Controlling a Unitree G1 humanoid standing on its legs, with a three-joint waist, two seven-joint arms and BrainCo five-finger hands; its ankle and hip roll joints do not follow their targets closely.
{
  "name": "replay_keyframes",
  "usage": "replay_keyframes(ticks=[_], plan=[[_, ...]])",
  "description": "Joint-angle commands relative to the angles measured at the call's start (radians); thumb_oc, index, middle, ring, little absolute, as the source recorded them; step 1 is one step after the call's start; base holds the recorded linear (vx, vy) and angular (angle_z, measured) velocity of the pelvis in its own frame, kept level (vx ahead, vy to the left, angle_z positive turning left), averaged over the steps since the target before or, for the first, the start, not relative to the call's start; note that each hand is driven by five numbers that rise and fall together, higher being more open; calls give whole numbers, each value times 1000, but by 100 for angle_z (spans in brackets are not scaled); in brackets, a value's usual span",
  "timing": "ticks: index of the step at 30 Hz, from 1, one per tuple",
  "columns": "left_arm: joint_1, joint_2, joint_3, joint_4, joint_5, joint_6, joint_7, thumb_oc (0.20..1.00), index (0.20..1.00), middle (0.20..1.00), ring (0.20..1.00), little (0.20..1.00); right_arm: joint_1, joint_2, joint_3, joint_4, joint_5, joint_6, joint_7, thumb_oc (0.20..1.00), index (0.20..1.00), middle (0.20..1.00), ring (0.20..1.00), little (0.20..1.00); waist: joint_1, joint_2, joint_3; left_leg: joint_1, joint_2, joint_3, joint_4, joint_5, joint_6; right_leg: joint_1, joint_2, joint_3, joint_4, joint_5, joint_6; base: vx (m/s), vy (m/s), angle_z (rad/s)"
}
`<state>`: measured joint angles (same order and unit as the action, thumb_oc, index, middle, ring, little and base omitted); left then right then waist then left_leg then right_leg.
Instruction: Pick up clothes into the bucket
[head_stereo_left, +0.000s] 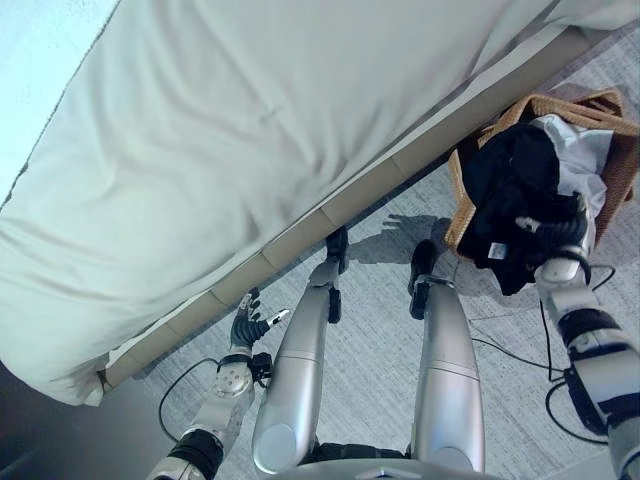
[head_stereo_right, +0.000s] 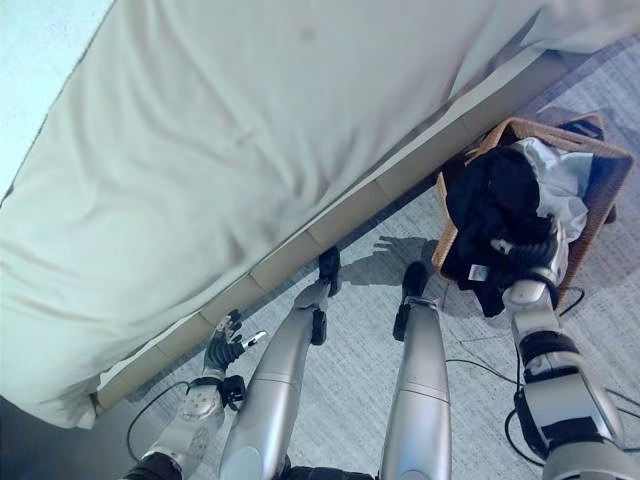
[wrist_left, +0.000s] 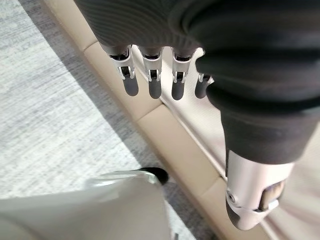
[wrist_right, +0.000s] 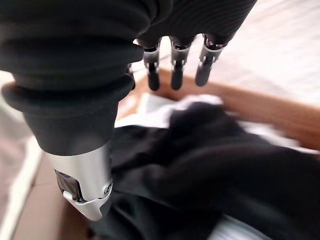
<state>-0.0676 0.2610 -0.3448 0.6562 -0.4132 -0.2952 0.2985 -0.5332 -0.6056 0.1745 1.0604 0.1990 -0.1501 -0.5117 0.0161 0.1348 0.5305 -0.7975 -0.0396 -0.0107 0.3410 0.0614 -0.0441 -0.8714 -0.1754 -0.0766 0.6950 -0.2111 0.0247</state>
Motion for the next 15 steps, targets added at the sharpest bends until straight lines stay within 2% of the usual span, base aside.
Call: replay_keyframes(ticks=[1,2,4,6,7,8,10,11,12,14,15], plan=[[19,8,65,65,26,3,7,1000,1000,1000,1000,1000,109,30,-27,-60,4,-27,26,1000,1000,1000,1000,1000,-19,-57,-11,124,-13,33,109,-161,26,123,14,2,-190,130,62,-85,9,3],[5,8,87,84,36,10,0,1000,1000,1000,1000,1000,138,60,-36,-85,4,-30,44,1000,1000,1000,1000,1000,-22,-72,-11,149,-10,35,81,-126,29,157,11,-11,-234,172,58,-79,16,1],[-4,15,118,140,63,25,-9,1000,1000,1000,1000,1000,197,110,-57,-107,6,-33,63,1000,1000,1000,1000,1000,-22,-98,-11,242,-6,31,50,-129,28,259,12,-26,-288,188,67,-12,-4,-7],[-3,17,126,157,77,28,-16,1000,1000,1000,1000,1000,224,131,-60,-107,2,-32,76,1000,1000,1000,1000,1000,-20,-105,-11,283,-6,26,36,-129,27,309,12,-33,-314,195,71,17,-6,-7],[-4,17,143,176,88,33,-18,1000,1000,1000,1000,1000,250,165,-62,-112,6,-38,93,1000,1000,1000,1000,1000,-20,-118,-11,334,-3,25,10,-129,24,364,15,-40,-346,204,76,68,-26,-4],[-19,23,167,227,118,47,-33,1000,1000,1000,1000,1000,283,207,-75,-87,10,-30,123,1000,1000,1000,1000,1000,-12,-138,-11,440,2,21,-36,-126,21,479,18,-52,-409,220,85,85,-17,-2],[-10,23,193,267,145,58,-49,1000,1000,1000,1000,1000,341,247,-72,-87,-2,-28,151,1000,1000,1000,1000,1000,-8,-155,-55,521,4,21,-102,-117,16,569,28,-67,-483,236,94,104,-8,1],[-10,23,193,267,145,58,-49,1000,1000,1000,1000,1000,341,247,-72,-87,-2,-28,151,1000,1000,1000,1000,1000,-9,-156,-57,520,2,20,-107,-112,16,568,27,-68,-486,240,94,141,7,4],[5,28,214,298,169,71,-67,1000,1000,1000,1000,1000,385,270,-75,-86,-4,-27,180,1000,1000,1000,1000,1000,-3,-169,-106,578,5,23,-149,-112,12,634,41,-75,-539,244,100,82,9,-1],[12,29,227,315,183,76,-74,1000,1000,1000,1000,1000,414,286,-75,-84,-13,-23,190,1000,1000,1000,1000,1000,-3,-177,-135,601,4,22,-172,-105,10,663,46,-78,-568,250,102,136,-5,-1],[20,29,244,351,209,90,-93,1000,1000,1000,1000,1000,445,305,-82,-71,-5,-20,225,1000,1000,1000,1000,1000,-3,-189,-185,646,10,23,-191,-107,8,711,59,-80,-598,247,104,139,-11,1]])
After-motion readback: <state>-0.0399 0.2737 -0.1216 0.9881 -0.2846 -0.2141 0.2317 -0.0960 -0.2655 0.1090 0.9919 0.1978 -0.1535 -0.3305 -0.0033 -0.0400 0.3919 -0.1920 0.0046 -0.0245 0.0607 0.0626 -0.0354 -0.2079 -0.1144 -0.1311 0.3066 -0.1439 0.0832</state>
